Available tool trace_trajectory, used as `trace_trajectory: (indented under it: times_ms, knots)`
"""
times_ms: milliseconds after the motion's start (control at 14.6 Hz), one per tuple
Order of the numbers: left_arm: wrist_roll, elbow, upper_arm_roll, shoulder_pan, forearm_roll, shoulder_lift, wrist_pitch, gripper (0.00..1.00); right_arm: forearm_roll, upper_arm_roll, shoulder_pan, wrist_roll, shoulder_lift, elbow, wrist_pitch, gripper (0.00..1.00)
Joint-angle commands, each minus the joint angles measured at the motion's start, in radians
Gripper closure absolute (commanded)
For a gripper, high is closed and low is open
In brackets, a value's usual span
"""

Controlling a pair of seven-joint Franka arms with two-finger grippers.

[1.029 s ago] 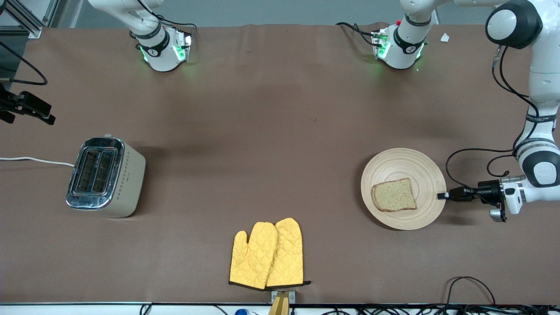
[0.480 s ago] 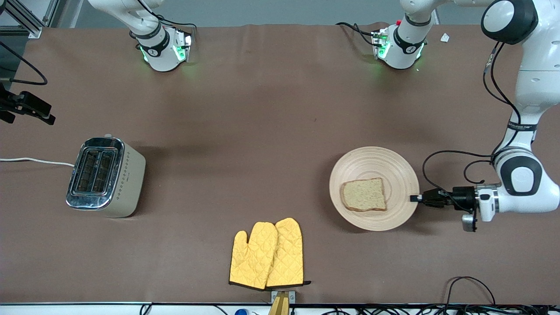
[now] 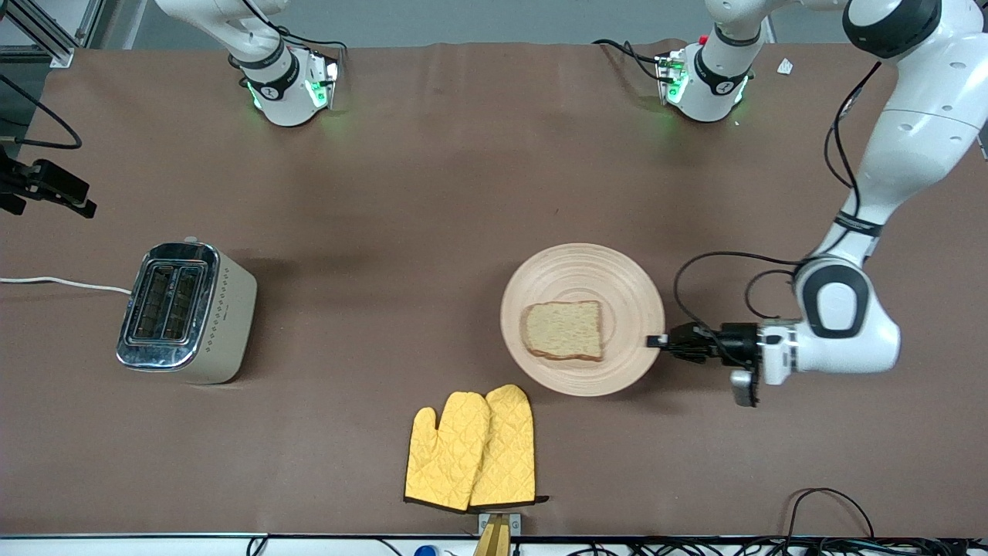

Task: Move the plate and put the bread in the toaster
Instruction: 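Slide the wooden plate with bread toward the table middle with the left gripper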

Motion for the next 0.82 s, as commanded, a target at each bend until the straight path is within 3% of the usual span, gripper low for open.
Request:
trace_trajectory:
  times_ms: [0,343,755]
  knots:
    - [0.003,-0.122,-0.084,0.007,-0.082,-0.044,0.131,1.00,-0.019,0.002,-0.001,0.003,-0.009,0.004,-0.004,0.00]
    - [0.006,-0.146,-0.093,-0.140,-0.227,-0.034,0.239,1.00,-0.021,0.002,-0.001,0.003,-0.009,0.004,-0.011,0.00]
    - [0.015,-0.165,-0.093,-0.268,-0.243,-0.011,0.369,0.99,-0.021,0.002,-0.004,0.004,-0.008,0.006,-0.014,0.00]
